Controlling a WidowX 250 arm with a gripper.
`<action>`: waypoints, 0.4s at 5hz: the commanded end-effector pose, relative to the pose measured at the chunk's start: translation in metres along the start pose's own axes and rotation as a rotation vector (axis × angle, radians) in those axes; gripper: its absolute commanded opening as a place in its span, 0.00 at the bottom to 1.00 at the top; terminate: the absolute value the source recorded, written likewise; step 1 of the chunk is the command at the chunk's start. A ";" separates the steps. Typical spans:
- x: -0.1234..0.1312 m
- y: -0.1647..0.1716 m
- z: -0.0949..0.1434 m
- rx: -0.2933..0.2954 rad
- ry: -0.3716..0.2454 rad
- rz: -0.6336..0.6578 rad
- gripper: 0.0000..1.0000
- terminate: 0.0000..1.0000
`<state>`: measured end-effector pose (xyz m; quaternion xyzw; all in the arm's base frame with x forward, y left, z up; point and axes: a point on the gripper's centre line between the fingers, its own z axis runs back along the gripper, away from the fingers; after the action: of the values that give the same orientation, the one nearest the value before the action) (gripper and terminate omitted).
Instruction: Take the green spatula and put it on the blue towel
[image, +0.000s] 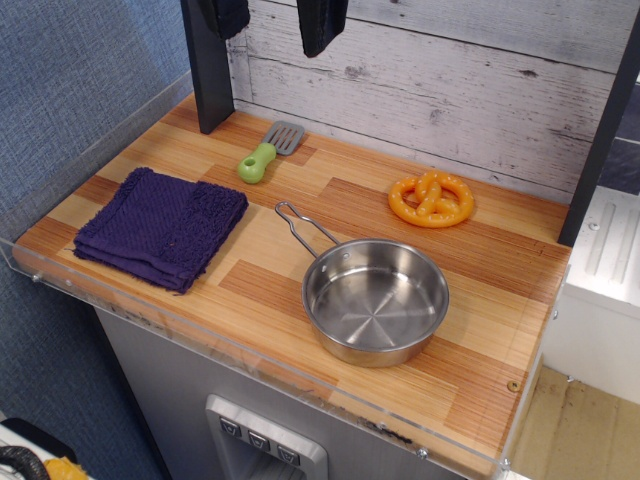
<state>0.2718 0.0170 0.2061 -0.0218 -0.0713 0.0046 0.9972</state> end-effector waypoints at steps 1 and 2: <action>0.000 0.000 0.000 0.000 0.000 0.000 1.00 0.00; 0.019 0.028 -0.001 -0.022 -0.021 0.012 1.00 0.00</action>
<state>0.2905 0.0474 0.1934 -0.0388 -0.0573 0.0166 0.9975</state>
